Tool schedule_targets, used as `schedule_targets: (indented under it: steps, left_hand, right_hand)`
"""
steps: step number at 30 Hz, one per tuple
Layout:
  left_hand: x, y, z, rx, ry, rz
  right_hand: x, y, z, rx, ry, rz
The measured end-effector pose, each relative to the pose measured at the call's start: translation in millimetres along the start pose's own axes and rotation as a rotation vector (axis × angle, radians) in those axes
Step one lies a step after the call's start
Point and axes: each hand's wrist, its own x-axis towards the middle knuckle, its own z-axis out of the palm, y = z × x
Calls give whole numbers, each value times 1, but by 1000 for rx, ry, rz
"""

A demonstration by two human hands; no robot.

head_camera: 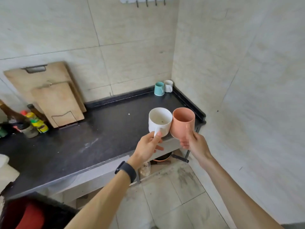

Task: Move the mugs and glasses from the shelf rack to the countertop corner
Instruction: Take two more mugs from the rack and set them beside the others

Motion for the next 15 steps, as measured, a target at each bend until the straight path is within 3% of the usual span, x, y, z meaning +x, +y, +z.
schedule_targets:
  steps: [7,15]
  left_hand:
    - [117,3,9,-32,-90,-44]
    - [270,-11,30,-17,-46,-161]
  right_hand:
    - [112,4,1,-14,47,98]
    - [277,28,10,-86,-26,154]
